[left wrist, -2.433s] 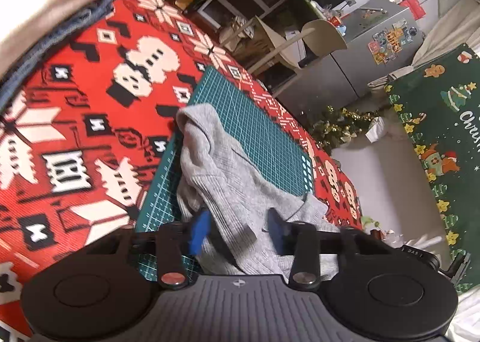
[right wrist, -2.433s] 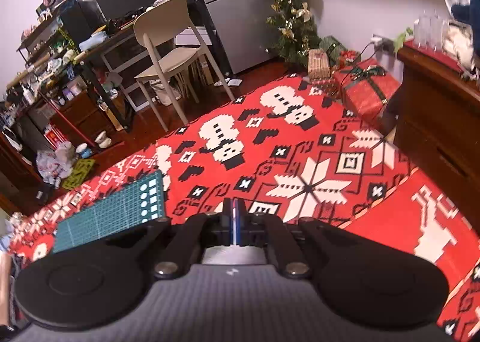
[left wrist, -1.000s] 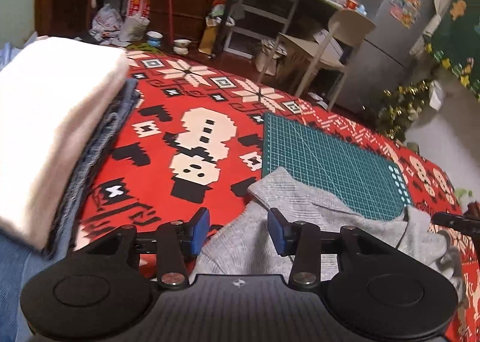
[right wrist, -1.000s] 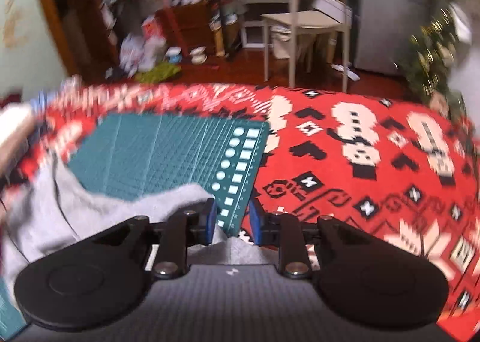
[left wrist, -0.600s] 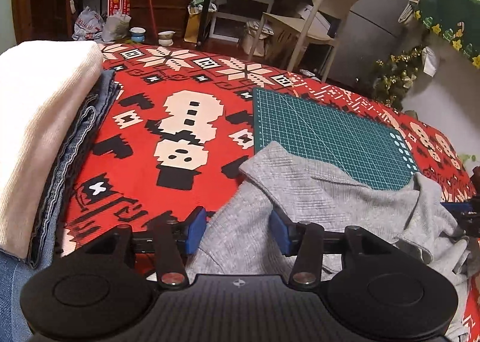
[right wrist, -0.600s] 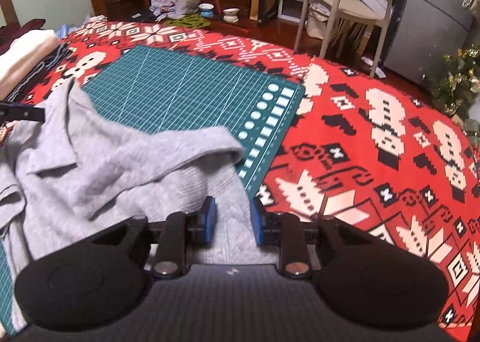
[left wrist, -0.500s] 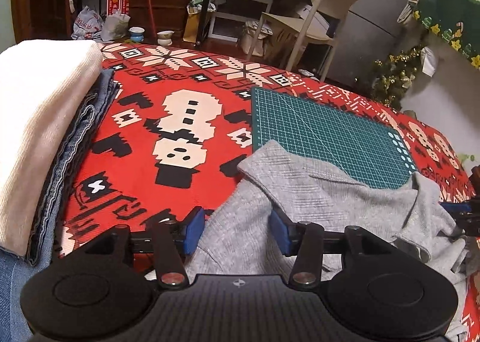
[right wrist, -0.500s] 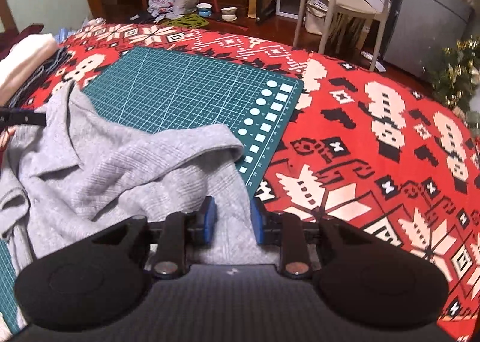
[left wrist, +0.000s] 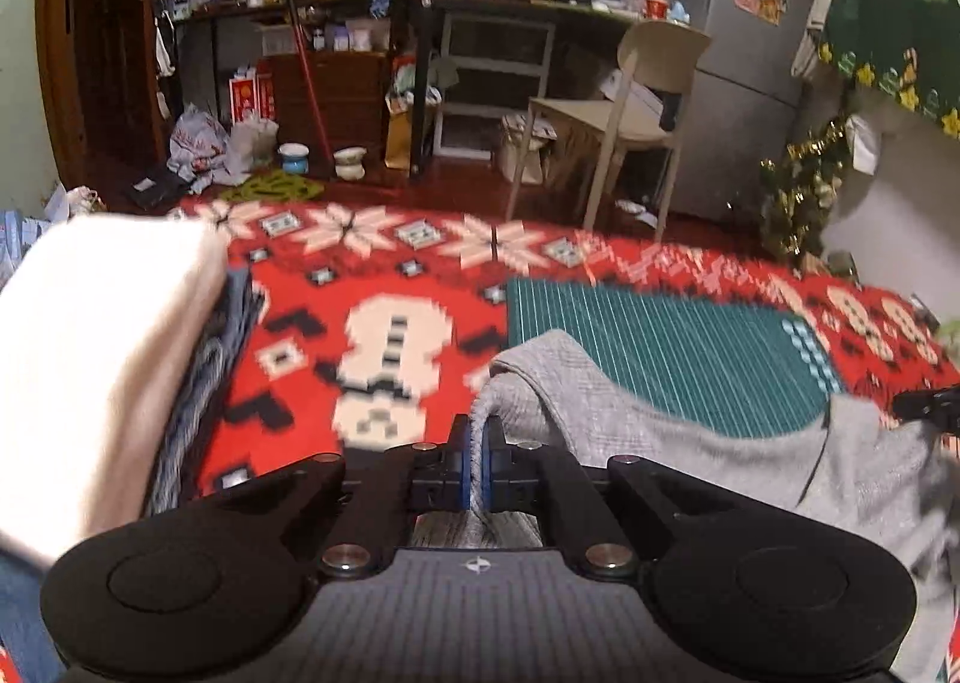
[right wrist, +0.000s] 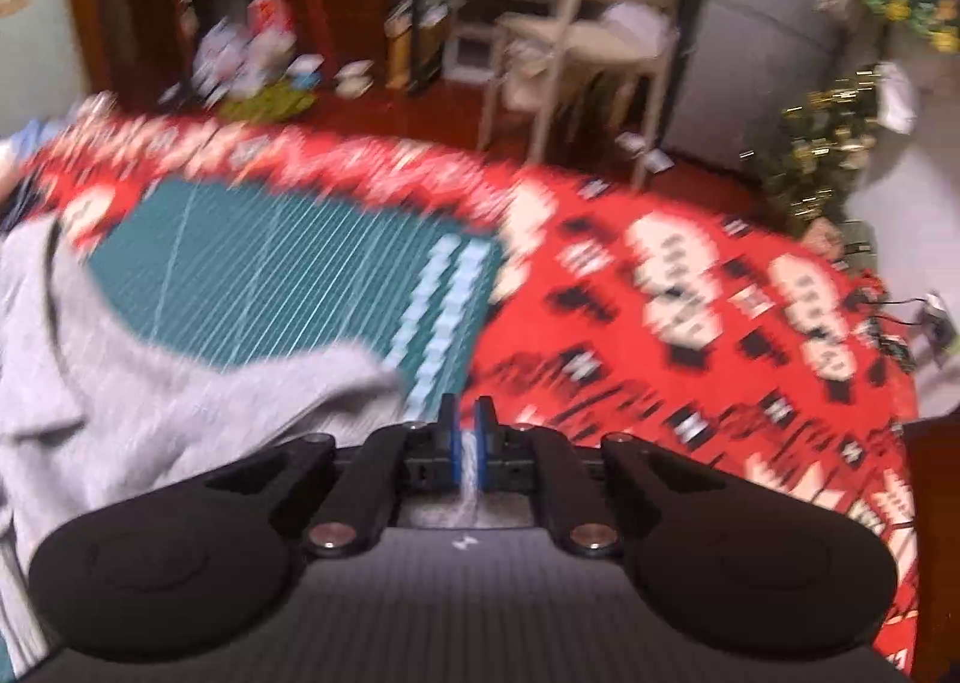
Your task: Fold clothes
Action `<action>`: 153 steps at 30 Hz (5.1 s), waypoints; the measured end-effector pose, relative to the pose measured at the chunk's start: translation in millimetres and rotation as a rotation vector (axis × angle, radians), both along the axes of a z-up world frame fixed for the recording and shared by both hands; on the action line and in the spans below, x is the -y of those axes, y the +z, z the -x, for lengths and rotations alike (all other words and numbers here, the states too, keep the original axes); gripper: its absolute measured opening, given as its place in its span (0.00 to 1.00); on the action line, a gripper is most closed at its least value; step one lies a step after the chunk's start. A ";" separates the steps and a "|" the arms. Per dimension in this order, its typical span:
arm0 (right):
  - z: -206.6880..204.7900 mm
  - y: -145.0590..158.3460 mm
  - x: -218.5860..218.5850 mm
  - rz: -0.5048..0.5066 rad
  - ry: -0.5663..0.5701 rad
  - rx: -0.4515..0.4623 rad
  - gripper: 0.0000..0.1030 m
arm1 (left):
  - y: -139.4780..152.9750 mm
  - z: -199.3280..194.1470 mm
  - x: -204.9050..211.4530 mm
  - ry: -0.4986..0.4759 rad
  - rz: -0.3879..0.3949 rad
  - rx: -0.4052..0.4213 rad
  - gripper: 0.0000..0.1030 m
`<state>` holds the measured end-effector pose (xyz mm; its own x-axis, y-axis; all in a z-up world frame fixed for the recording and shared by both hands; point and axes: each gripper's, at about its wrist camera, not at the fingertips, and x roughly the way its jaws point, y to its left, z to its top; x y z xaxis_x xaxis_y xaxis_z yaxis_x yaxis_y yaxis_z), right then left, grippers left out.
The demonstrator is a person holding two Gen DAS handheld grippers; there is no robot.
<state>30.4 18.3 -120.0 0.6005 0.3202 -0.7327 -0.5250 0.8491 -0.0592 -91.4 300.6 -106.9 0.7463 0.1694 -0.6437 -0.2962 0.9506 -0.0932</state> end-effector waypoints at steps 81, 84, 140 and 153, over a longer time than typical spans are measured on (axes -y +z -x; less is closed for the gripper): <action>77.6 10.0 108.9 -0.428 -0.441 -0.234 0.49 | -18.4 -11.3 184.6 -0.115 0.240 -0.279 0.11; 77.3 9.4 106.0 -0.415 -0.437 -0.233 0.50 | -9.4 0.0 172.6 -0.097 0.222 -0.248 0.09; 85.8 6.1 98.0 0.129 -0.269 -0.523 0.03 | -15.7 87.7 14.4 0.065 0.424 -0.264 0.05; 89.3 30.6 146.3 0.216 0.260 -0.571 0.03 | 16.4 96.0 44.4 -0.064 0.237 -0.442 0.05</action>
